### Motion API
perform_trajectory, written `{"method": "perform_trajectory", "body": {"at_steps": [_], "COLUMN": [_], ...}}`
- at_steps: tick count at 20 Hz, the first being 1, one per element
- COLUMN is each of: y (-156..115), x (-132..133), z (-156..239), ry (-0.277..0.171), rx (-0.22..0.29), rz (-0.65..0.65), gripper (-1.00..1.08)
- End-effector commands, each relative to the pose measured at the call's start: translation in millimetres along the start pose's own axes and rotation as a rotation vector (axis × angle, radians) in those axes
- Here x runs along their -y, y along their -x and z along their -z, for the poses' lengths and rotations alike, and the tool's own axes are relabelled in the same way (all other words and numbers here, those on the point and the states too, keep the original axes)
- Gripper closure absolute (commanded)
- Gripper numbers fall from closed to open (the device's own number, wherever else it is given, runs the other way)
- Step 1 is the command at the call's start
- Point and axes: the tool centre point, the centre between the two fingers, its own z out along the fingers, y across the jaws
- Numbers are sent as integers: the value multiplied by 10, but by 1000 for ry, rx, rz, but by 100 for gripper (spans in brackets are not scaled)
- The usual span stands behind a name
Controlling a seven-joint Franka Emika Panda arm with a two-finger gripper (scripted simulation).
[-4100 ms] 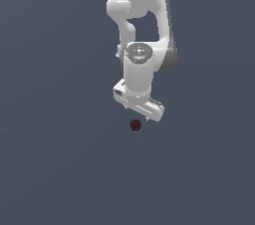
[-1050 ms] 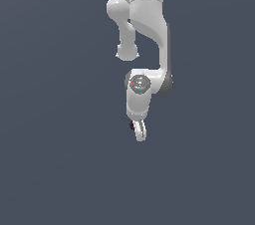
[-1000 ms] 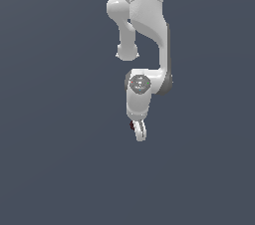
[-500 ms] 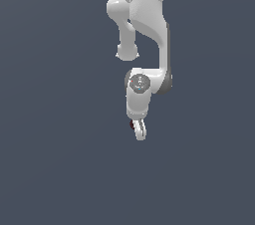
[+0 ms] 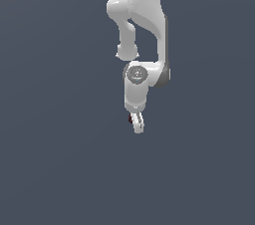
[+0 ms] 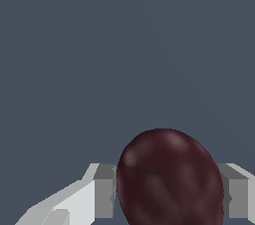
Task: Pick up the object and move it to a goal position.
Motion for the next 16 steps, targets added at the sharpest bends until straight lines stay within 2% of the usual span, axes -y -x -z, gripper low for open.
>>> {"method": "perform_trajectory", "body": {"at_steps": [1, 9, 16], "y": [-15, -68, -100], "x": [-113, -529, -736], "z": [70, 307, 434], "ry": [-1, -1, -1], "rx": [0, 1, 1], "rz": [0, 0, 0], "gripper": [108, 108, 108]}}
